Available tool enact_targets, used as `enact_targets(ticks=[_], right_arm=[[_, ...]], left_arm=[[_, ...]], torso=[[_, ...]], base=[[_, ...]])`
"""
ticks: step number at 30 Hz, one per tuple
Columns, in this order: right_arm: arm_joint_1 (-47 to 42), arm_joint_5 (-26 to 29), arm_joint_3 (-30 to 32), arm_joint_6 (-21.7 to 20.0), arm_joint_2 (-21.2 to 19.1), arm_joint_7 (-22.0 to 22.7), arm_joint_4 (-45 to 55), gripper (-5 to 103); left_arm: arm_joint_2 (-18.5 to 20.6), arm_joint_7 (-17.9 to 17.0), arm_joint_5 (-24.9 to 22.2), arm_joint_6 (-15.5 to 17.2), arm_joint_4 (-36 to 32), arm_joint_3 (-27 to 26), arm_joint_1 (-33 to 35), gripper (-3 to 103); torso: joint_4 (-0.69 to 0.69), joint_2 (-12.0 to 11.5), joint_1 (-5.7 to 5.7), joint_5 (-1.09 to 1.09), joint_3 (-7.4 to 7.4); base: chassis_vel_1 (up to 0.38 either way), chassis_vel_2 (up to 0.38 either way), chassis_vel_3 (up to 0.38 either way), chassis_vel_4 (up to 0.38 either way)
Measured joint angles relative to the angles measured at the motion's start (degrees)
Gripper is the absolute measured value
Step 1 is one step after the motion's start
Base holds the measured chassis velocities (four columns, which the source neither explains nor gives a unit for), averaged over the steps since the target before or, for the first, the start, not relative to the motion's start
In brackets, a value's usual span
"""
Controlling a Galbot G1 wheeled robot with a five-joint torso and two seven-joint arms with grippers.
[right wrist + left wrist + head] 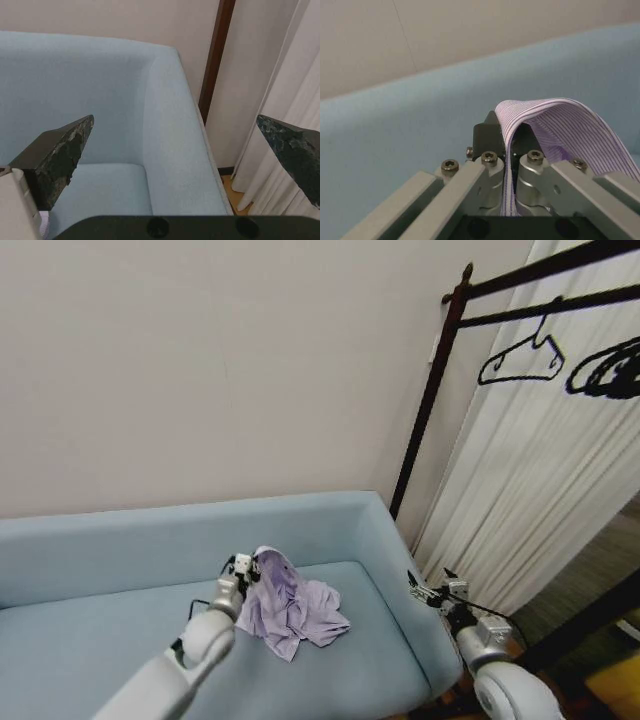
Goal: Pick up the clothes from the sofa and hang them on the clothes hanger.
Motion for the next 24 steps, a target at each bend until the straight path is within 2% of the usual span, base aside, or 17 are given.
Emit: enact_targets(ticks=[4,5,8,10,11,16,18,23,24], right_arm=[[3.28,2.01,-1.73,-0.82,-1.8,0.05,-0.02,100],[3.28,2.01,-1.73,-0.82,-1.8,0.05,-0.02,100],[6.64,5.12,-3.33,-2.07,-3.54,0.86,-0.04,100],[8.65,6.97,-4.49,-2.79,-4.55,1.53,-0.03,100],[8.65,6.97,-4.49,-2.79,-4.55,1.53,-0.03,100],[17.16,12.65,-9.75,-5.48,-7.54,4.33,0.56,100],[18.45,13.62,-10.62,-5.97,-7.98,4.91,0.78,100],[26.9,22.84,-19.19,-9.12,-11.03,10.56,3.0,100],[26.9,22.84,-19.19,-9.12,-11.03,10.56,3.0,100]], left_arm=[[3.23,2.31,-6.56,0.69,1.61,1.28,-9.81,1],[3.23,2.31,-6.56,0.69,1.61,1.28,-9.81,1],[5.06,2.64,-10.52,2.15,3.19,4.11,-17.25,1],[5.83,2.35,-12.33,2.96,3.87,5.94,-21.41,1],[5.83,2.35,-12.33,2.96,3.87,5.94,-21.41,1],[6.72,0.35,-17.87,5.42,4.63,10.89,-34.06,1],[6.86,0.11,-18.52,5.59,4.73,11.65,-35.68,1],[7.31,-1.31,-22.2,6.69,6.3,15.94,-44.88,1],[7.31,-1.31,-22.2,6.69,6.3,15.94,-44.88,1]], torso=[[0.0,0.0,0.0,0.0,0.0],[0.0,0.0,0.0,0.0,0.0],[0.01,0.0,0.0,0.01,0.01],[0.0,-0.01,0.0,0.0,0.0],[0.0,-0.01,0.0,0.0,0.0],[-0.01,0.0,0.01,0.01,0.0],[0.0,-0.01,0.01,0.02,0.0],[0.0,0.0,0.01,0.0,0.0],[0.0,0.0,0.01,0.0,0.0]], base=[[0.0,0.0,0.0,0.0],[0.0,0.0,0.0,0.0],[0.0,0.0,0.0,0.0],[0.0,0.0,0.0,0.0],[0.0,0.0,0.0,0.0],[0.0,0.0,0.0,0.0],[0.0,0.0,0.0,0.0],[0.0,0.0,0.0,0.0],[0.0,0.0,0.0,0.0]])
